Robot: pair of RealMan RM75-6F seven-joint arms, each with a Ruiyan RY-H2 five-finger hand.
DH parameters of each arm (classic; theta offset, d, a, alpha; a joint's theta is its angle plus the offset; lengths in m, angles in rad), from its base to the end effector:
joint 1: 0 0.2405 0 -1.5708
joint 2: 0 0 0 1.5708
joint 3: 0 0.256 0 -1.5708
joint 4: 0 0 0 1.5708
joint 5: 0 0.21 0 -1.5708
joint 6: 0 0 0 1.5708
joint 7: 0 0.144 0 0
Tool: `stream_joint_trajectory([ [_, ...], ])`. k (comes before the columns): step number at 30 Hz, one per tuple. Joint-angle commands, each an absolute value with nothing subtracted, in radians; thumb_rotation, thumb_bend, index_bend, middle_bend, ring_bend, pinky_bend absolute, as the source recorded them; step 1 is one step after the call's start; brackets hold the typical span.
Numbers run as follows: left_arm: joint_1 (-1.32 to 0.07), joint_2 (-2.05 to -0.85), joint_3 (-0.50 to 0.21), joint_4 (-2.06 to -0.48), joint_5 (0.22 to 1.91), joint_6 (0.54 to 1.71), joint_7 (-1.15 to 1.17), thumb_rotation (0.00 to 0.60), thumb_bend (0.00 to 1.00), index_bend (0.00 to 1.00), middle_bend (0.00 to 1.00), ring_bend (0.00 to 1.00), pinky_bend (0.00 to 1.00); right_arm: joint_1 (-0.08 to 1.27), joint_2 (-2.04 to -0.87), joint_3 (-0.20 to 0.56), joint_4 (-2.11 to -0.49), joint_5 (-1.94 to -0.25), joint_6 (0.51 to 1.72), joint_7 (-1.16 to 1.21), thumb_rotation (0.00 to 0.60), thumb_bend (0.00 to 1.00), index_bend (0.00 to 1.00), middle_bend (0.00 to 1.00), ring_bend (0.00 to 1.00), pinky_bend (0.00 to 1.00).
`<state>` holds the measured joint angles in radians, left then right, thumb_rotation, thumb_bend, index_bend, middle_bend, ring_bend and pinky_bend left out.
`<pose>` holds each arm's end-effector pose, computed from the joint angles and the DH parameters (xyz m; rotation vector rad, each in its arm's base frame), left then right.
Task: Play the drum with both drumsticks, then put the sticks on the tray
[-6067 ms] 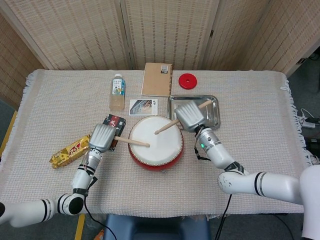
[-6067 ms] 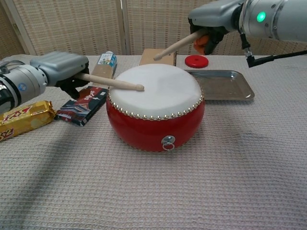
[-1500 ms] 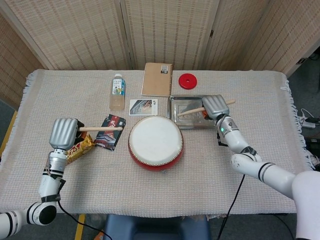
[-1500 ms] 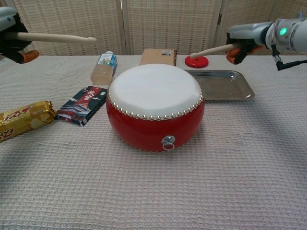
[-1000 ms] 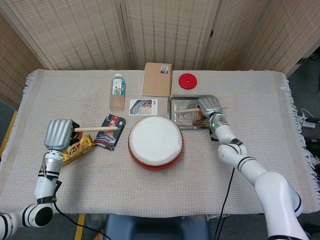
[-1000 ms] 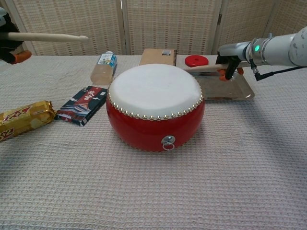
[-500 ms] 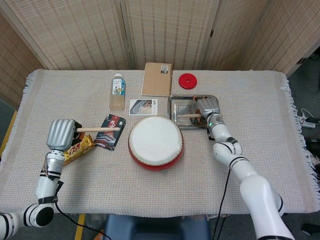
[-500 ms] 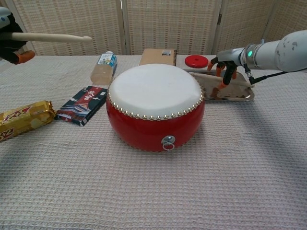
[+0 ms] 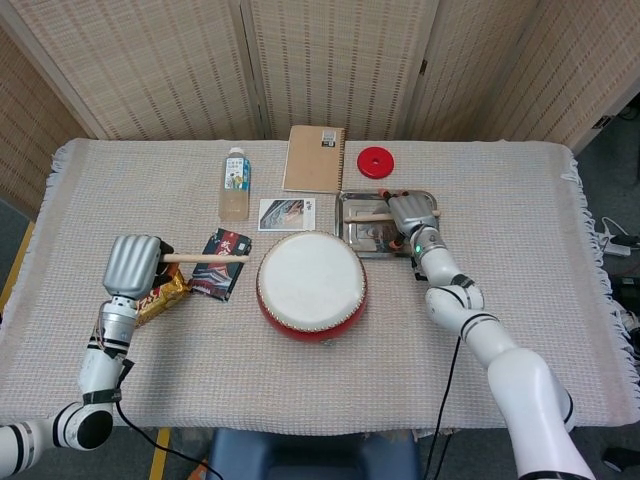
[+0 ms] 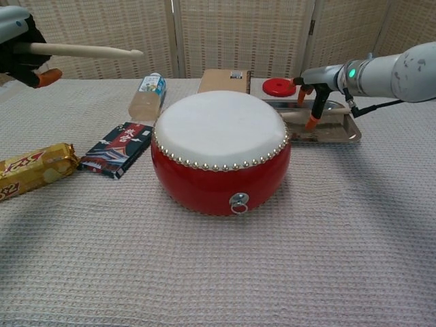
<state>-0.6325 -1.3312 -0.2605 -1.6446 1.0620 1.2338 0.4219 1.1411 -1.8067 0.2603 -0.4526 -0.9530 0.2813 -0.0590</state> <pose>-0.1723 0.3521 0.0964 -1.5021 -0.7861 -0.9836 -0.1637 -0.5141 -0.0103 1.7555 -1.0574 0.5543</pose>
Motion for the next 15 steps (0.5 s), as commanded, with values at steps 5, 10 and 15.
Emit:
stream_joint_trajectory([
  [5, -0.663, -1.358, -0.261, -1.645, 1.071, 1.215, 0.457, 0.6, 0.47, 1.0, 1.0, 1.0, 1.0, 1.03, -1.402, 0.312, -1.173, -0.997, 0.594, -0.123, 0.6, 0.07, 0.14, 0.25, 0.13, 0.43],
  [10, -0.689, -1.385, -0.273, -1.662, 1.042, 1.208, 0.503, 0.6, 0.47, 0.99, 1.0, 1.0, 1.0, 1.009, -1.205, 0.321, -1.532, -0.859, 0.685, -0.255, 0.6, 0.07, 0.22, 0.31, 0.18, 0.5],
  [15, -0.718, -1.424, -0.285, -1.669, 1.02, 1.23, 0.576, 0.6, 0.47, 0.99, 1.0, 1.0, 1.0, 1.022, -1.078, 0.316, -1.76, -0.737, 0.719, -0.317, 0.6, 0.07, 0.25, 0.33, 0.19, 0.52],
])
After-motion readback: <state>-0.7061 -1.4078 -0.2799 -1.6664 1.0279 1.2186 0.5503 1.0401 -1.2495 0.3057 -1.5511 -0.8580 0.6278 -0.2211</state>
